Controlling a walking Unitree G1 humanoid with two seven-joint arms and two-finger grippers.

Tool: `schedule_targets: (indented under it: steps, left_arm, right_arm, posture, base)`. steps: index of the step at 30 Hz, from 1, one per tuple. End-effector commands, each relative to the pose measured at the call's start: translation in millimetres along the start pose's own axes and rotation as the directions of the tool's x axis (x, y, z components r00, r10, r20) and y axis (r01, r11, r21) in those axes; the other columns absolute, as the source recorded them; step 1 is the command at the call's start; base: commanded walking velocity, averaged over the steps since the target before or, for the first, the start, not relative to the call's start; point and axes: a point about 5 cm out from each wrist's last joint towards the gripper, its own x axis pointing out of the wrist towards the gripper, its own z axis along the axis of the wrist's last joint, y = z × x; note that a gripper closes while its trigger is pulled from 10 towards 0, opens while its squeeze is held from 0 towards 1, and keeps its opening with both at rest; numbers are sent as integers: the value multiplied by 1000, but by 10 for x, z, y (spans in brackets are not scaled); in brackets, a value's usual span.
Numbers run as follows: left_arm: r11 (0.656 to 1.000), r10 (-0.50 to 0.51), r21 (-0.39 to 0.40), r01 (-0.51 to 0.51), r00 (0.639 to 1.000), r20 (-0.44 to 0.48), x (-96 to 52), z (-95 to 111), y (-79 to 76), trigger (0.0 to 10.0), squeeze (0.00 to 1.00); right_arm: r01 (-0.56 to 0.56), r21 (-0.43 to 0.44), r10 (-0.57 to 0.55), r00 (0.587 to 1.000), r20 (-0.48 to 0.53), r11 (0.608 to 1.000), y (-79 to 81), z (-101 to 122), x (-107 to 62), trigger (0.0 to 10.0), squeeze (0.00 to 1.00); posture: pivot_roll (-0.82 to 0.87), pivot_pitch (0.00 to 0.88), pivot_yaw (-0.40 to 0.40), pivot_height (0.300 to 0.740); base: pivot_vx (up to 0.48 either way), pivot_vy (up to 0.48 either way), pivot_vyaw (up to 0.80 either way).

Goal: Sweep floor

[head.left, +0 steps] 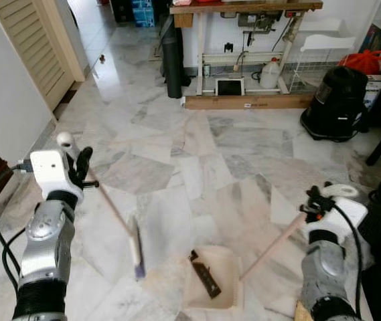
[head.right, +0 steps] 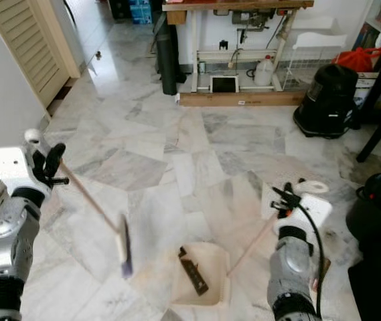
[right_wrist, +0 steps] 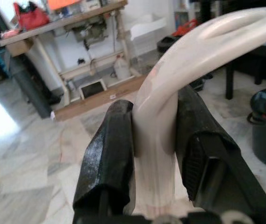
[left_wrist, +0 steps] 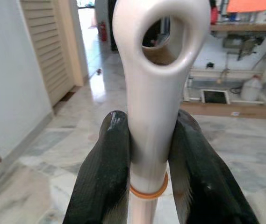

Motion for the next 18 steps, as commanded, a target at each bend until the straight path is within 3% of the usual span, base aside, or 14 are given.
schedule_targets:
  steps: [1,5,12,18]
  left_arm:
    - [1000,13,28,-15,998,68,15,120,52,10000,0]
    - [995,-49,91,46,998,38,-4,23,20,10000,0]
    - [992,-112,61,110,993,21,-65,-35,-137,10000,0]
    - [991,-126,43,125,992,19,-150,-81,-233,10000,0]
  right_arm:
    - [11,28,-12,998,60,1000,-3,93,-14,10000,0]
    - [-34,-60,40,994,99,998,11,140,-157,10000,0]
    - [-29,-51,37,988,151,998,-2,334,-235,10000,0]
    - [-76,-12,77,981,178,997,205,517,-401,10000,0]
  posture:
    - [20,0,53,740]
    - [-4,0,59,740]
    - [-27,0,51,740]
    - [-24,0,36,740]
  base:
    - [0,0,0]
    - [0,0,0]
    - [0,0,0]
    - [0,0,0]
